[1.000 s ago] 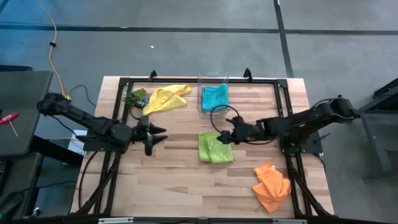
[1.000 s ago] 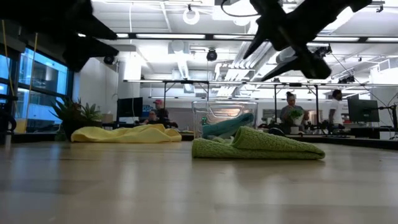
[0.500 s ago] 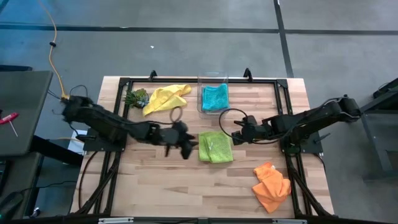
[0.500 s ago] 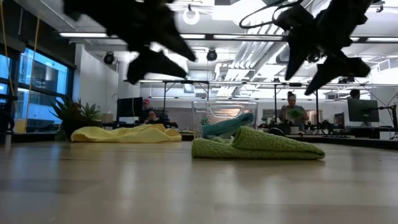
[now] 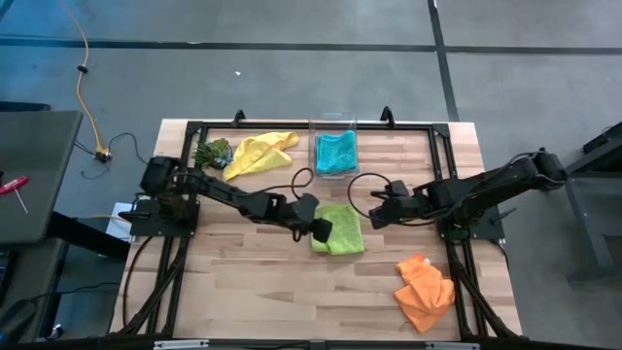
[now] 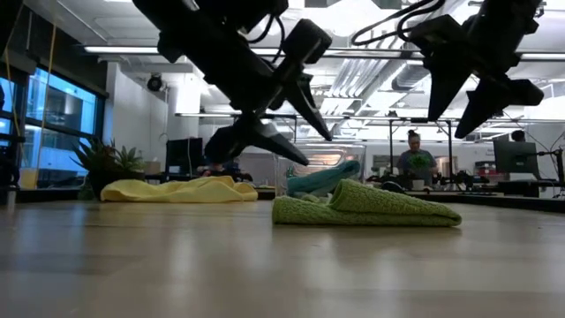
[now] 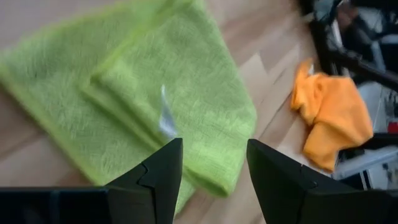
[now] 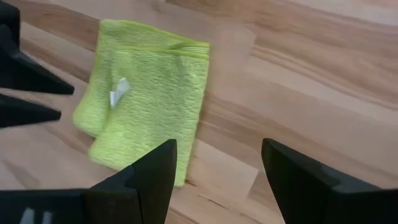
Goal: Fold microfiber towels
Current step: Fold the green microfiber cloth
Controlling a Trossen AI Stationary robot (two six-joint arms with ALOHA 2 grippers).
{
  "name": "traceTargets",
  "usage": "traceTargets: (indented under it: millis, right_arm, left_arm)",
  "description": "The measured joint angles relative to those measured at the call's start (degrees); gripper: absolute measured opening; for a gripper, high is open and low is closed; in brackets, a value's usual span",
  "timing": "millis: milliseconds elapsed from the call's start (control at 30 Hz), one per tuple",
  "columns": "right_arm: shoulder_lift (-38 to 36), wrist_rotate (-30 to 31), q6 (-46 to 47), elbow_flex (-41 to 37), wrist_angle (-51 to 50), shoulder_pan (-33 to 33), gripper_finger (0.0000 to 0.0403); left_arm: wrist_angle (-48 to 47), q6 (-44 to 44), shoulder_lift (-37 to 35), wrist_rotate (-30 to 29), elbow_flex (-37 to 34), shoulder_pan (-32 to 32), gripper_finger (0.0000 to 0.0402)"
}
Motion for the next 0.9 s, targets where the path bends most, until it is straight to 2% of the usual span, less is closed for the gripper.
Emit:
traceTargets:
  millis: [133,333,433,533,633,733,900]
  right_arm:
    - [-0.28,0.53,-1.53,0.00,-0.24,-0.01,0.0229]
    - [-0.28,1.41,-2.12,0.00,-0.26,0.00,0.0229]
    - [-0.28,1.53,-2.91,0.00,-0.27,0.00,0.0229]
    - [-0.28,2.70,-3.42,0.00,-0.30,0.00,0.0229]
    - [-0.28,3.50,-4.01,0.00,-0.46,0.00,0.0229]
    - [-0.26,3.83,-4.65,0.00,-0.71,0.00,0.0229]
    - [-0.26,4.57,-4.71,0.00,-1.39,0.00,0.0229]
  left_arm:
    - [1.20,0.38,0.52,2.33,0.03,0.05,0.0170]
    - [0.87,-2.49,0.52,0.36,0.03,0.28,0.0170]
    - [-1.67,-4.39,0.52,4.33,0.20,1.50,0.0170]
    - [-10.72,-2.54,0.52,6.23,4.36,2.46,0.0170]
    - [-20.45,0.14,0.61,3.06,10.41,2.69,0.0170]
    - [-26.20,-1.12,1.51,-1.05,14.04,2.20,0.0170]
    - [-26.16,-9.82,3.23,-2.47,14.28,1.77,0.0170]
